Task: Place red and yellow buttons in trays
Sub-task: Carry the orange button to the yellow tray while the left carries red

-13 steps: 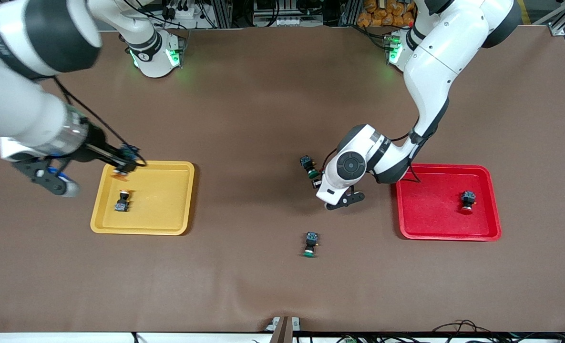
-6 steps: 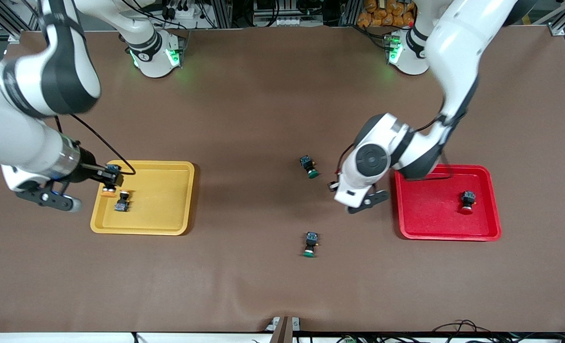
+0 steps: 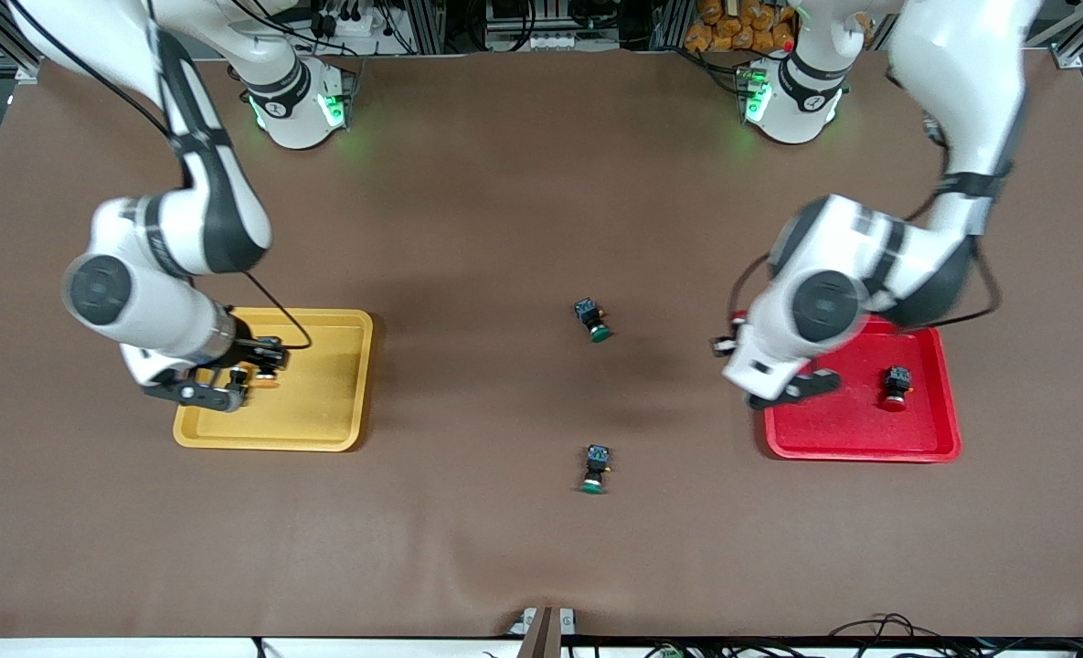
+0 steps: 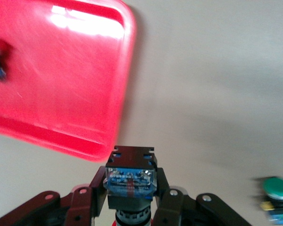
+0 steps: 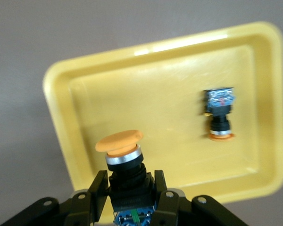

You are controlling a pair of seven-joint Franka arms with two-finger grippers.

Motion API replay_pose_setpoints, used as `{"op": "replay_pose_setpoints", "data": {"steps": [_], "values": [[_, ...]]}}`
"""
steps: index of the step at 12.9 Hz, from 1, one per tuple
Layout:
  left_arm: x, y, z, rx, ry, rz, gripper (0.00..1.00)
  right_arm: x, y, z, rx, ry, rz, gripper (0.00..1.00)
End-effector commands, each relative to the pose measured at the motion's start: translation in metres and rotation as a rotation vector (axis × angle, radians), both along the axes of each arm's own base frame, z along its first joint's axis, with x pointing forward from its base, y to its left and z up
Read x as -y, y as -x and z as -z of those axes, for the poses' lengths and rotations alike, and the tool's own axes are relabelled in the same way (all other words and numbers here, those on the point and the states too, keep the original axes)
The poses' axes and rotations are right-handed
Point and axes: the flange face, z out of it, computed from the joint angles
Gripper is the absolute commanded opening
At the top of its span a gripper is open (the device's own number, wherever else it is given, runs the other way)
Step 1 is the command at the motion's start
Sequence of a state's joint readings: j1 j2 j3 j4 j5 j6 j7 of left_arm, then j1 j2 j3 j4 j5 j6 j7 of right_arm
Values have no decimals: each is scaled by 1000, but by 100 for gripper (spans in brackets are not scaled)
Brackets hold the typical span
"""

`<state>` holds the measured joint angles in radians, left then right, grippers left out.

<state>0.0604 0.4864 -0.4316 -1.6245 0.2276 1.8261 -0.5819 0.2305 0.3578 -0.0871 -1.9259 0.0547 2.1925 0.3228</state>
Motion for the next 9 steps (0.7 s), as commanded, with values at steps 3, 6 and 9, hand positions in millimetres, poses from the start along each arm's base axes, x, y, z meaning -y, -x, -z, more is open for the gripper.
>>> {"op": "replay_pose_setpoints", "data": {"steps": [3,6,9], "values": [[-106,-12,11,-45,41,156,0,-3,-4,97,-13,20,-14,0],[-147,-12,55,-7,79,178,0,-5,-1,112,-23,24,-19,23],[-150,6,99,51,114,193,0,-8,-2,102,-28,21,-22,100]]}}
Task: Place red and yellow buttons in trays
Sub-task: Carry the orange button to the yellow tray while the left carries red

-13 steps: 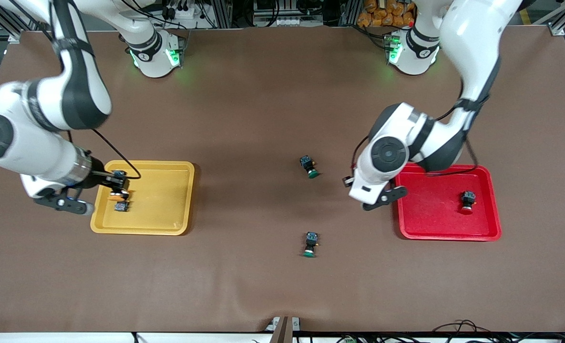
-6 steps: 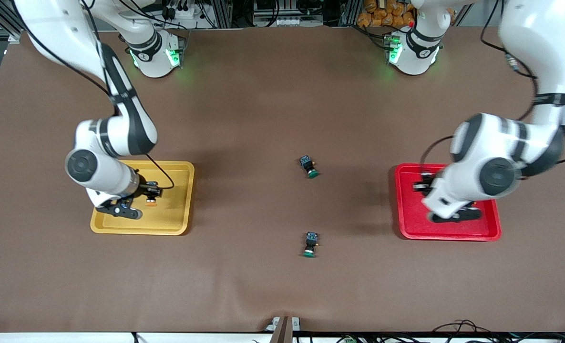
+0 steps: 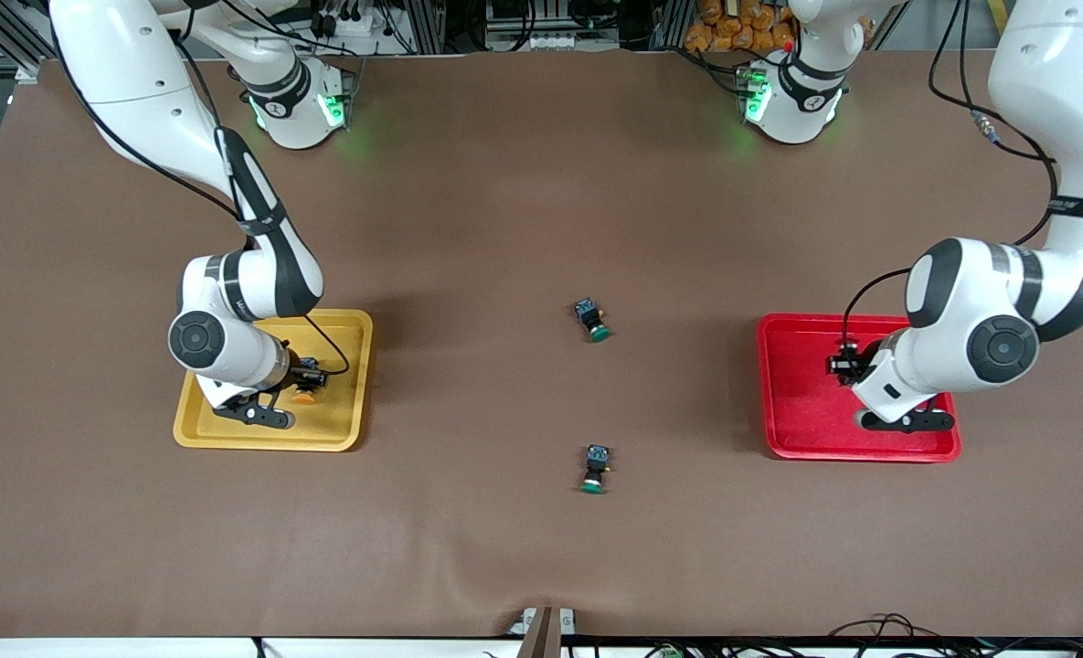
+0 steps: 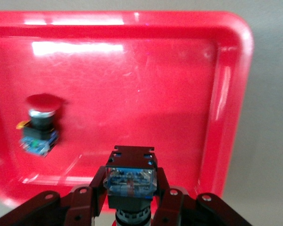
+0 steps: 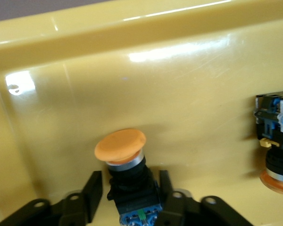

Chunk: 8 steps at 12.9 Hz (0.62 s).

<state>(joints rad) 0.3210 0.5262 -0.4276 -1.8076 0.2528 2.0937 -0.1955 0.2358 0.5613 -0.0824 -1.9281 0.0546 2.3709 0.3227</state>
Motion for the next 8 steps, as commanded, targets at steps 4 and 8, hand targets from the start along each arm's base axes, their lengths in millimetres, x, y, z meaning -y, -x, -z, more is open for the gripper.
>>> {"op": "replay_pose_setpoints", "data": {"steps": [4,8], "values": [[-23,15,51,54,3,44,0,3,-7,-71,17,-20,-29,100],[-24,15,57,56,10,39,74,41,-14,-151,12,-36,-131,100]]}}
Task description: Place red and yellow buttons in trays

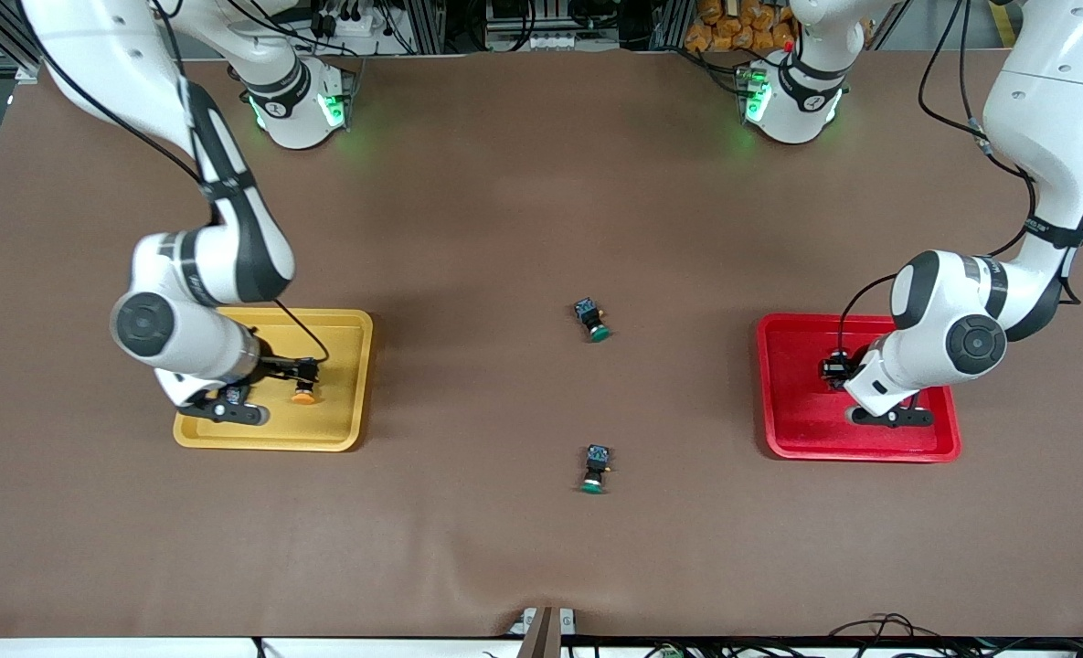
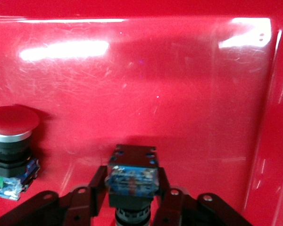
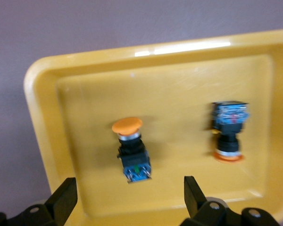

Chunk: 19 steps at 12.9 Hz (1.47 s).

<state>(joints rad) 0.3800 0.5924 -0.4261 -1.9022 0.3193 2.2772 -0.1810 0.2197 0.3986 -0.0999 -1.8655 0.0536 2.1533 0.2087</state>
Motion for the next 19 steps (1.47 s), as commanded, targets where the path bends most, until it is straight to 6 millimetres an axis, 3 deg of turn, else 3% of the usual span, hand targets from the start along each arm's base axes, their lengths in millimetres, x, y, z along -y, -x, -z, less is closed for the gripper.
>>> {"op": "replay_pose_setpoints", "data": {"steps": [1,3,5,7,9,12,14,15,19], "values": [[1,-1,-6,24,-8,20,100,43,-1,-64,-3,-22,-98,100],[0,-4,-22,41,-20,7,100,65,3,-116,5,-33,-144,100],[-1,-6,-61,54,-51,2,100,76,13,-164,19,-34,-162,100],[13,-5,-127,57,-99,21,100,79,18,-214,28,-7,-201,100],[17,1,-197,60,-124,2,100,78,20,-247,36,-11,-251,100],[25,11,-303,68,-76,-32,100,111,50,-265,73,-26,-255,100],[15,12,-372,53,-59,-60,100,136,78,-284,99,-32,-255,100],[9,16,-394,46,-60,-70,100,140,87,-293,112,-31,-251,100],[14,31,-429,84,-68,-70,100,133,97,-309,115,-24,-268,100]]}}
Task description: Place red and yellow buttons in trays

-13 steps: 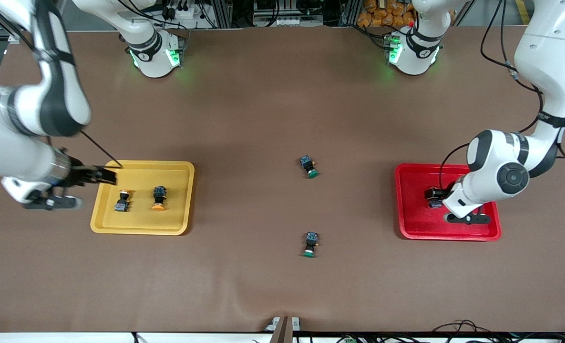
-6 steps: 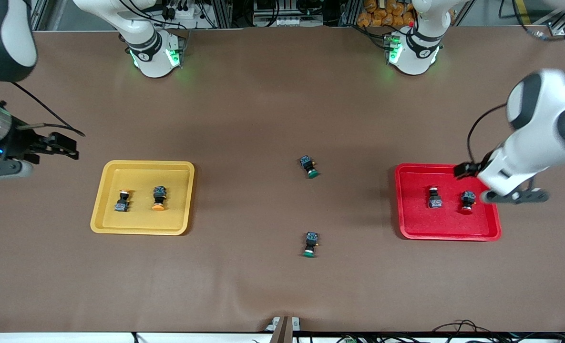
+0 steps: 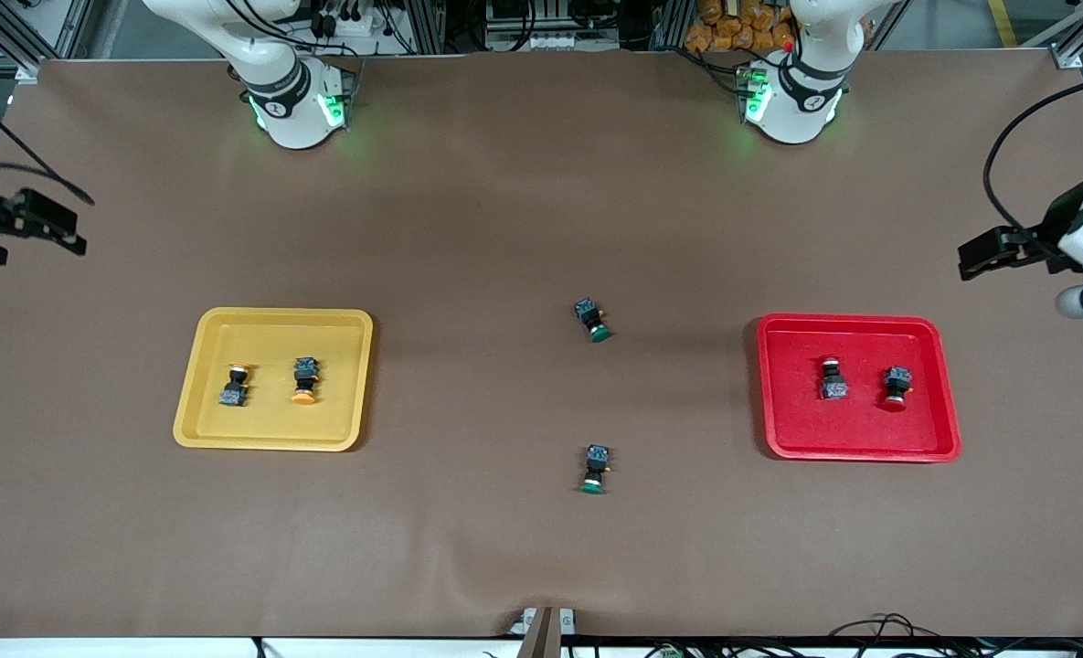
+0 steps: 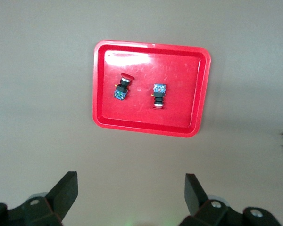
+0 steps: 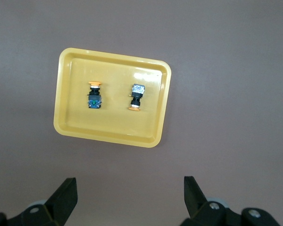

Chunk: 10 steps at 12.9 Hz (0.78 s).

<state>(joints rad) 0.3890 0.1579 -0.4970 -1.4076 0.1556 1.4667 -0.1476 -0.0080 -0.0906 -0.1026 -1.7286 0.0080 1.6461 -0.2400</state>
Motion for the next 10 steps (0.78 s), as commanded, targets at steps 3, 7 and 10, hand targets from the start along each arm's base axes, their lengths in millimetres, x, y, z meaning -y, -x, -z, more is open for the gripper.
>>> {"op": "replay_pose_setpoints", "data": {"steps": [3,7,10], "values": [[15,0,-9,5,56,21,100,-9,8,1,-17,14,-27,100],[19,5,-15,6,58,31,100,-9,7,-3,-9,15,-27,100],[36,21,-27,7,17,45,100,-9,8,-4,-11,14,-27,100]]}}
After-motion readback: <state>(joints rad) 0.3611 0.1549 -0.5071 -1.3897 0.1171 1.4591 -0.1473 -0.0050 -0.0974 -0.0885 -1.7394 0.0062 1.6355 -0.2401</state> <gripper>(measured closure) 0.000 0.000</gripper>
